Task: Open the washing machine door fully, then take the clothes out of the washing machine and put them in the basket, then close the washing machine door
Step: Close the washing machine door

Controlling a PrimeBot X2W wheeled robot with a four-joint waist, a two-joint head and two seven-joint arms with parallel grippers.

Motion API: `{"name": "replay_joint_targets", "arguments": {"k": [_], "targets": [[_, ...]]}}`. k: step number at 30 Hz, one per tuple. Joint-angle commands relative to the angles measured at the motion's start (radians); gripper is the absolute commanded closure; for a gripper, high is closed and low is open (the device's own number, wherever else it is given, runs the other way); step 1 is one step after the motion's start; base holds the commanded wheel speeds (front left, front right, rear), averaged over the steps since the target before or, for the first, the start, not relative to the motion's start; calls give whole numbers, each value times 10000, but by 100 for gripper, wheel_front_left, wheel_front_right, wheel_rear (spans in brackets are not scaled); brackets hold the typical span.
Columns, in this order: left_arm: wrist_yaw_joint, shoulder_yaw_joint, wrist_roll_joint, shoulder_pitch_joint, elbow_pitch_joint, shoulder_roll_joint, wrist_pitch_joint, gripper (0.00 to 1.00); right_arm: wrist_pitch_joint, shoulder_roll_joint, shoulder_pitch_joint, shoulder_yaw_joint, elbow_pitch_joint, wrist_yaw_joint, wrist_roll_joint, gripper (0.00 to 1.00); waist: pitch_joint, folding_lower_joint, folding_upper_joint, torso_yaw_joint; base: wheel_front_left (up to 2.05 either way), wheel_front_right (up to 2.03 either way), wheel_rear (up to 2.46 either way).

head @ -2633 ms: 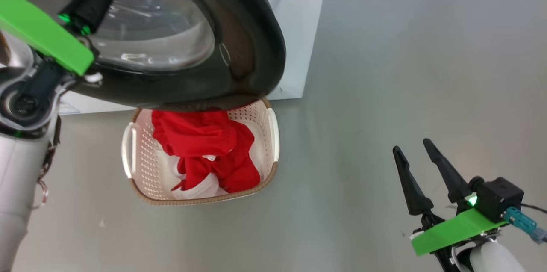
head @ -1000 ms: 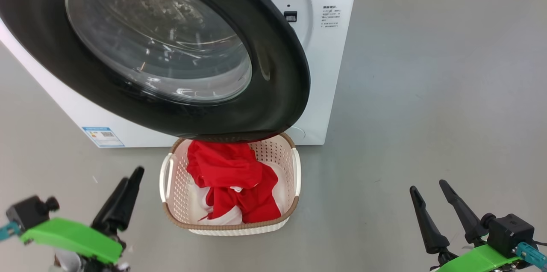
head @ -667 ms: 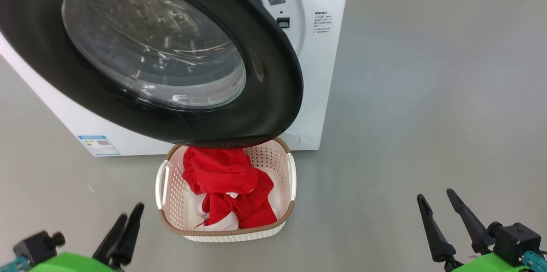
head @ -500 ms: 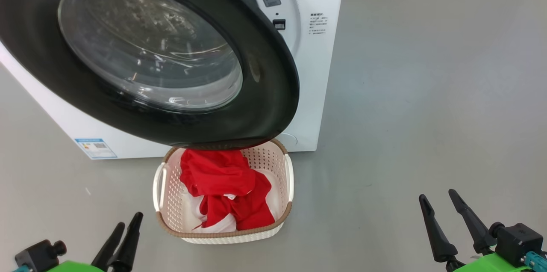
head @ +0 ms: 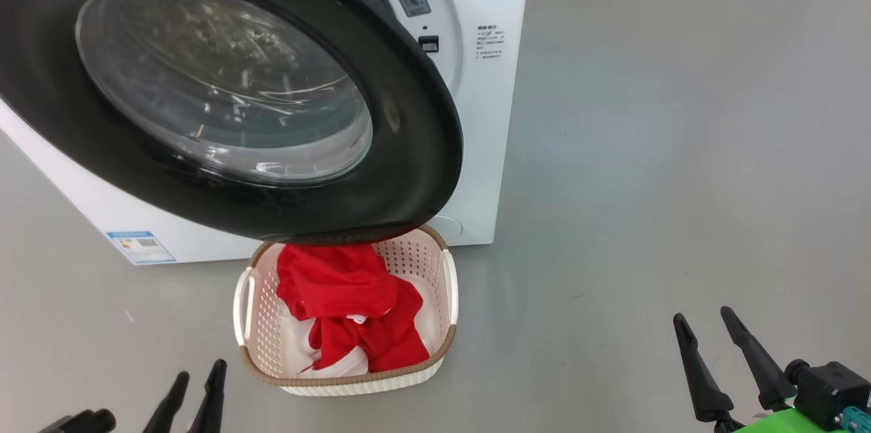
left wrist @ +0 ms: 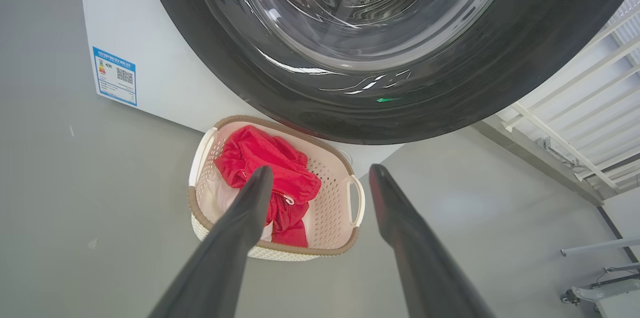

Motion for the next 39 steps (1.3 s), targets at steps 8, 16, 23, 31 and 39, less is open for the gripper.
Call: {"name": "replay_joint_targets", "arguments": {"k": [8, 16, 23, 31, 39], "targets": [[-67, 1452, 2149, 291, -566, -538, -121, 0, -65, -136, 58, 63, -252, 62, 31, 0, -91, 0, 0, -38, 0, 0, 0], [-67, 2158, 3801, 520, -1156, -1070, -121, 0, -65, -152, 123, -25, -305, 62, 31, 0, -98, 0, 0, -24, 0, 0, 0], [-67, 2867, 5280, 722, -1876, -1659, -122, 0, -65, -150, 169, -111, -351, 62, 20, 0, -123, 0, 0, -24, 0, 0, 0], [-67, 3289, 6382, 1130, -2444, -2135, -122, 0, -65, -123, 277, -160, -376, 62, 3, 0, -255, 0, 0, -12, 0, 0, 0], [-67, 3389, 6690, 1344, -2291, -2394, -122, 0, -65, -74, 375, -121, -332, 62, -41, 0, -336, 0, 0, 49, 0, 0, 0]]}}
